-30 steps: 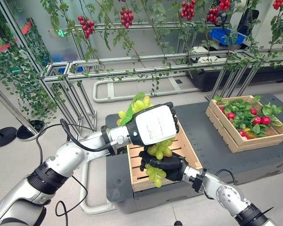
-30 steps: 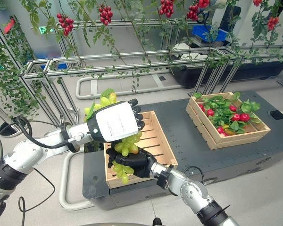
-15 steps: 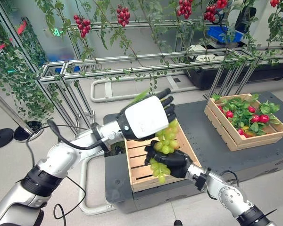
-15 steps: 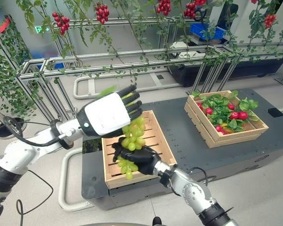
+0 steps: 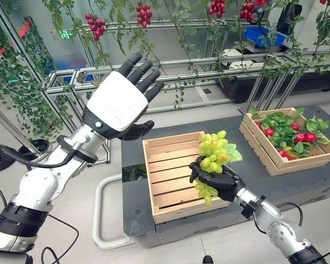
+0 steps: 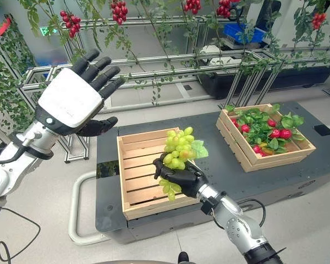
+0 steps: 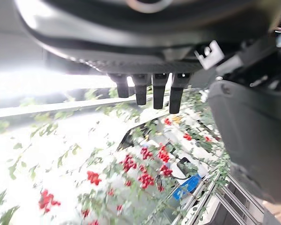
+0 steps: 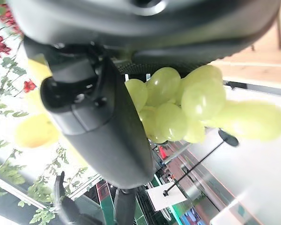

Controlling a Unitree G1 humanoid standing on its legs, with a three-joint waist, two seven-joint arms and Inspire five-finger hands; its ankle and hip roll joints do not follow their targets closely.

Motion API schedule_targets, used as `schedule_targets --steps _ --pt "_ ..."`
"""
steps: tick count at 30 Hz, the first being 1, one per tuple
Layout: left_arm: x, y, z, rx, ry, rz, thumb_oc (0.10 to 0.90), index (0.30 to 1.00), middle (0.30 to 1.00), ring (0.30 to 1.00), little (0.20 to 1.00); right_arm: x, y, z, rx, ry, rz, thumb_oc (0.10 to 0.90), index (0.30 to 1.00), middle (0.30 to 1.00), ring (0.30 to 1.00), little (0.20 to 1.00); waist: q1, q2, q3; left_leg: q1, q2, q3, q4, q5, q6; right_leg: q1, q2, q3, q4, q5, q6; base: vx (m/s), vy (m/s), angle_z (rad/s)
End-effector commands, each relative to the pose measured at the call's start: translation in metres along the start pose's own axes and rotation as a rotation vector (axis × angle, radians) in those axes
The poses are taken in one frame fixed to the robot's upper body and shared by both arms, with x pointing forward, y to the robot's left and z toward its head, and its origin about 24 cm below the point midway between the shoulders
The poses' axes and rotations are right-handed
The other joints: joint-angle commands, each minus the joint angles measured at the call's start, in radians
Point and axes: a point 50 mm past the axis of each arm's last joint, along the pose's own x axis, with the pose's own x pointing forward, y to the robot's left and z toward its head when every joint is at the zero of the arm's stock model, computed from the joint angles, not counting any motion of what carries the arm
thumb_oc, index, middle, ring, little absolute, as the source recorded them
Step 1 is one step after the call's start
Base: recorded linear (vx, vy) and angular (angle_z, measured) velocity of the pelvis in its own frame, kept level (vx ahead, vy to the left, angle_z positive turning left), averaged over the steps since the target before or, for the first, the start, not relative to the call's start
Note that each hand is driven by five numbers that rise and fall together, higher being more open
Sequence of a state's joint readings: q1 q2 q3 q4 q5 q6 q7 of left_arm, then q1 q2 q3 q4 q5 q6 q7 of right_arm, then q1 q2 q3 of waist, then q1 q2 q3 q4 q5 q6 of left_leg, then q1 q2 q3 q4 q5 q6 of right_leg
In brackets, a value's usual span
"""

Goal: Pick up the fruits from the basket on one side to the basket on the other side

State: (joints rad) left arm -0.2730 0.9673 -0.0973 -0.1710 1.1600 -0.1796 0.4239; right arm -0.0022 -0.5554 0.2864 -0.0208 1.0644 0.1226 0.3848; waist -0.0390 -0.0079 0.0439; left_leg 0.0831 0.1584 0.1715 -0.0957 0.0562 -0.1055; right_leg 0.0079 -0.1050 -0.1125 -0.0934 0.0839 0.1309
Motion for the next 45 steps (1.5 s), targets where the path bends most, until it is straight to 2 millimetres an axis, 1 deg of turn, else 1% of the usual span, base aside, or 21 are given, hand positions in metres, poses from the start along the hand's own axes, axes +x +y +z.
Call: schedule_targets --steps 1,5,8,9,10,12,13,14,17,21,23,24,26,29,32,35,37,38,39,42,45 --pt "-0.002 0.023 -0.055 -0.003 0.234 0.201 0.800 0.900 0.900 0.900 0.900 0.009 0.034 0.078 -0.184 -0.391 0.208 0.400 0.300 0.300 0.300 0.300 -0.018 -0.021 -0.055 0.010 0.013 -0.013 0.008 -0.047 0.013 0.021 -0.017 -0.001 0.006 -0.031 0.022 0.01 -0.064 -0.01" --pt "-0.020 0.017 -0.054 -0.262 0.326 0.305 0.800 0.900 0.900 0.900 0.900 0.006 0.034 0.081 -0.202 -0.414 0.210 0.400 0.300 0.300 0.300 0.300 -0.016 -0.027 -0.053 0.005 0.023 -0.022 0.008 -0.044 0.011 0.017 0.000 0.004 0.006 -0.036 0.012 -0.01 -0.054 -0.03" --pt "-0.032 0.008 -0.038 -0.553 0.403 0.401 0.800 0.900 0.900 0.900 0.900 0.011 0.038 0.084 -0.190 -0.447 0.216 0.400 0.300 0.300 0.300 0.300 -0.004 -0.034 -0.042 0.005 0.006 -0.072 0.008 -0.050 0.016 0.015 0.021 0.040 0.006 -0.040 0.001 -0.03 -0.020 -0.12" --pt "-0.033 0.005 -0.037 -0.583 0.417 0.401 0.800 0.900 0.900 0.900 0.900 0.012 0.038 0.084 -0.184 -0.452 0.218 0.400 0.300 0.300 0.300 0.300 -0.002 -0.035 -0.040 0.006 0.001 -0.080 0.008 -0.051 0.018 0.016 0.023 0.046 0.006 -0.040 0.000 -0.08 0.076 -0.29" --pt "-0.038 -0.005 -0.028 -0.721 0.488 0.426 0.800 0.900 0.900 0.900 0.900 0.018 0.041 0.085 -0.153 -0.467 0.243 0.400 0.300 0.300 0.300 0.300 0.017 -0.037 -0.025 0.008 -0.045 -0.146 0.008 -0.054 0.034 0.019 0.031 0.090 0.006 -0.033 -0.004 -0.10 0.117 -0.35" --pt "-0.042 -0.014 -0.021 -0.776 0.538 0.426 0.800 0.900 0.900 0.900 0.900 0.024 0.045 0.083 -0.125 -0.468 0.283 0.400 0.300 0.300 0.300 0.300 0.035 -0.038 -0.016 0.005 -0.092 -0.210 0.018 -0.065 0.049 0.018 0.033 0.128 0.006 -0.026 -0.004 -0.11 0.170 -0.72" --pt "-0.043 -0.018 -0.013 -0.884 0.552 0.430 0.800 0.900 0.900 0.900 0.900 0.030 0.052 0.083 -0.109 -0.487 0.320 0.400 0.300 0.300 0.300 0.300 0.055 -0.039 -0.002 -0.003 -0.139 -0.269 0.048 -0.087 0.063 0.018 0.028 0.162 0.006 -0.016 0.003 -0.16 0.279 -1.37" --pt "-0.041 -0.022 -0.006 -0.980 0.565 0.434 0.800 0.900 0.900 0.900 0.900 0.038 0.058 0.084 -0.084 -0.503 0.327 0.400 0.300 0.300 0.300 0.300 0.062 -0.037 0.011 -0.007 -0.165 -0.276 0.076 -0.104 0.074 0.017 0.022 0.192 0.006 -0.004 0.008 -0.18 0.305 -1.56" --pt "-0.033 -0.026 0.007 -1.183 0.542 0.436 0.800 0.900 0.900 0.900 0.900 0.045 0.059 0.082 -0.052 -0.544 0.298 0.400 0.300 0.300 0.300 0.300 0.052 -0.030 0.023 -0.005 -0.183 -0.236 0.086 -0.114 0.092 0.013 0.006 0.204 0.006 0.015 0.016 -0.16 0.319 -1.29" --pt "-0.029 -0.026 0.013 -1.454 0.540 0.483 0.800 0.900 0.900 0.900 0.900 0.040 0.051 0.076 0.010 -0.580 0.244 0.400 0.300 0.300 0.300 0.300 0.032 -0.032 0.048 -0.002 -0.221 -0.184 0.117 -0.162 0.123 -0.068 -0.052 0.189 0.020 0.077 0.066 -0.16 0.243 -0.53" --pt "-0.028 -0.028 0.016 -1.576 0.535 0.478 0.800 0.900 0.900 0.900 0.900 0.040 0.051 0.074 0.028 -0.588 0.218 0.400 0.300 0.300 0.300 0.300 0.027 -0.037 0.056 -0.002 -0.233 -0.163 0.130 -0.181 0.132 -0.101 -0.067 0.189 0.025 0.101 0.073 -0.17 0.164 -0.55" --pt "-0.028 -0.029 0.021 -1.605 0.520 0.463 0.800 0.900 0.900 0.900 0.900 0.040 0.047 0.072 0.044 -0.582 0.199 0.400 0.300 0.300 0.300 0.300 0.029 -0.037 0.059 -0.004 -0.235 -0.145 0.136 -0.187 0.135 -0.116 -0.074 0.155 0.048 0.098 0.072 -0.16 0.084 -0.83" --pt "-0.030 -0.031 0.024 -1.736 0.532 0.453 0.800 0.900 0.900 0.900 0.900 0.039 0.043 0.071 0.053 -0.573 0.190 0.400 0.300 0.300 0.300 0.300 0.034 -0.031 0.068 -0.006 -0.233 -0.115 0.139 -0.196 0.143 -0.120 -0.070 0.104 0.088 0.075 0.069 -0.16 0.060 -0.83" --pt "-0.031 -0.032 0.036 -1.848 0.507 0.411 0.800 0.900 0.900 0.900 0.900 0.037 0.040 0.070 0.070 -0.589 0.160 0.400 0.300 0.300 0.300 0.300 0.043 -0.012 0.076 -0.021 -0.216 -0.074 0.127 -0.171 0.154 -0.131 -0.054 0.049 0.214 0.014 0.046 -0.19 -0.014 -0.96" --pt "-0.029 -0.029 0.044 -1.888 0.499 0.401 0.800 0.900 0.900 0.900 0.900 0.034 0.041 0.069 0.082 -0.610 0.174 0.400 0.300 0.300 0.300 0.300 0.069 0.004 0.078 -0.034 -0.191 -0.033 0.100 -0.142 0.162 -0.085 -0.078 -0.034 0.289 -0.035 0.022 -0.19 -0.121 -0.49" --pt "-0.025 -0.028 0.048 -1.957 0.467 0.390 0.800 0.900 0.900 0.900 0.900 0.040 0.043 0.068 0.073 -0.619 0.172 0.400 0.300 0.300 0.300 0.300 0.095 0.005 0.072 -0.048 -0.170 0.012 0.093 -0.130 0.162 -0.037 -0.097 -0.107 0.342 -0.082 0.013 -0.16 -0.188 -0.70" --pt "-0.022 -0.028 0.051 -1.980 0.449 0.381 0.800 0.900 0.900 0.900 0.900 0.042 0.045 0.065 0.069 -0.610 0.174 0.400 0.300 0.300 0.300 0.300 0.101 -0.006 0.067 -0.057 -0.162 0.031 0.097 -0.117 0.150 0.027 -0.090 -0.124 0.273 -0.113 0.013 -0.12 -0.287 -0.59" --pt "-0.021 -0.027 0.053 -1.994 0.441 0.387 0.800 0.900 0.900 0.900 0.900 0.040 0.046 0.062 0.057 -0.602 0.182 0.400 0.300 0.300 0.300 0.300 0.102 -0.015 0.063 -0.059 -0.152 0.041 0.093 -0.105 0.136 0.052 -0.082 -0.129 0.191 -0.105 0.012 -0.10 -0.255 -0.73" --pt "-0.021 -0.027 0.053 -1.994 0.442 0.389 0.800 0.900 0.900 0.900 0.900 0.040 0.047 0.062 0.055 -0.601 0.184 0.400 0.300 0.300 0.300 0.300 0.101 -0.016 0.062 -0.060 -0.150 0.043 0.093 -0.103 0.133 0.055 -0.079 -0.128 0.181 -0.104 0.013 -0.13 -0.315 -0.94" --pt "-0.015 -0.028 0.056 -2.048 0.441 0.415 0.800 0.900 0.900 0.900 0.900 0.038 0.050 0.061 0.023 -0.599 0.186 0.400 0.300 0.300 0.300 0.300 0.073 -0.037 0.052 -0.080 -0.114 0.074 0.079 -0.073 0.095 0.074 -0.023 -0.091 0.058 -0.079 0.007 -0.14 -0.352 -0.74" --pt "-0.013 -0.029 0.061 -2.084 0.434 0.426 0.800 0.900 0.900 0.900 0.900 0.031 0.047 0.064 -0.002 -0.596 0.167 0.400 0.300 0.300 0.300 0.300 0.041 -0.048 0.045 -0.075 -0.082 0.083 0.056 -0.050 0.076 0.073 0.021 -0.058 0.021 -0.069 -0.016 -0.09 -0.288 -0.80"
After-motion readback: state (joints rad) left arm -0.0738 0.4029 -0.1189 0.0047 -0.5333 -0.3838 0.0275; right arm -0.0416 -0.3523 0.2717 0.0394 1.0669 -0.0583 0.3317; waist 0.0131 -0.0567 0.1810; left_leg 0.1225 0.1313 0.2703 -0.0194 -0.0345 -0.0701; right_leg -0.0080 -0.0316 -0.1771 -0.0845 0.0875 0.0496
